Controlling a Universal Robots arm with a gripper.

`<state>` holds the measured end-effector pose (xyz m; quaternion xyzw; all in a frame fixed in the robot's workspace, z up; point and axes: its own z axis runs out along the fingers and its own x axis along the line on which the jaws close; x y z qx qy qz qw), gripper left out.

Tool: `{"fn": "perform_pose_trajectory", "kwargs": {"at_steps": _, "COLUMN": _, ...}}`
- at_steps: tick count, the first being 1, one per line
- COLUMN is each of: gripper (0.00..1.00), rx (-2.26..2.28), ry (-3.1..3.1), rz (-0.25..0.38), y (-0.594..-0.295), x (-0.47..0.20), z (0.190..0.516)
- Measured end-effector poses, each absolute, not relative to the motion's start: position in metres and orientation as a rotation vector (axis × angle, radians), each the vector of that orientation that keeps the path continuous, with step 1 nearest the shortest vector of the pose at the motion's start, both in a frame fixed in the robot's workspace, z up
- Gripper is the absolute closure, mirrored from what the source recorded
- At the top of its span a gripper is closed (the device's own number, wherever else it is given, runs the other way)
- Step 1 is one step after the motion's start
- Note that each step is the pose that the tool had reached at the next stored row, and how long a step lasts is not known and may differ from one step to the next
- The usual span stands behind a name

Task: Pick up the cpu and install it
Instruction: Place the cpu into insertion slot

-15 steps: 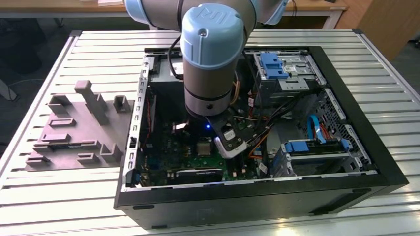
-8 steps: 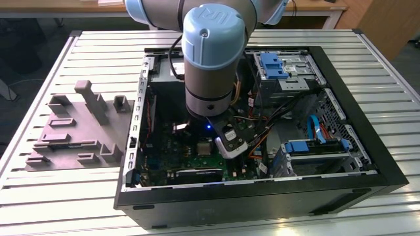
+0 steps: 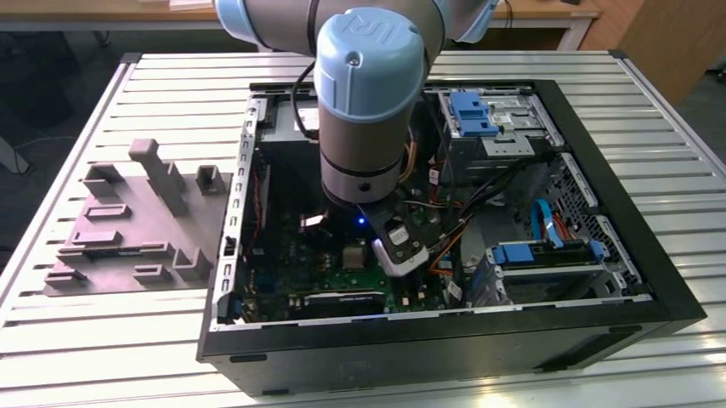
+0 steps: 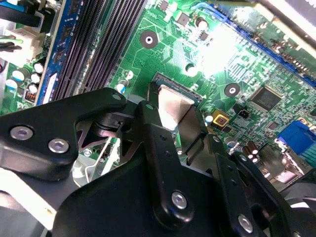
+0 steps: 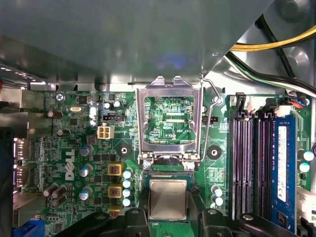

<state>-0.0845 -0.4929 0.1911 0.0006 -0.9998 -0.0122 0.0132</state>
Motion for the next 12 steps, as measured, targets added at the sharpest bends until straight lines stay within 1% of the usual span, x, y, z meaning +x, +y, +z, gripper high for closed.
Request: {"fn": "perform_pose_trajectory", "kwargs": {"at_steps": 12, "gripper": 0.58, "rx": 0.011, "ry": -3.115, "rz": -0.037, "y": -0.4945, "x": -0.0843, "z": 0.1912}}
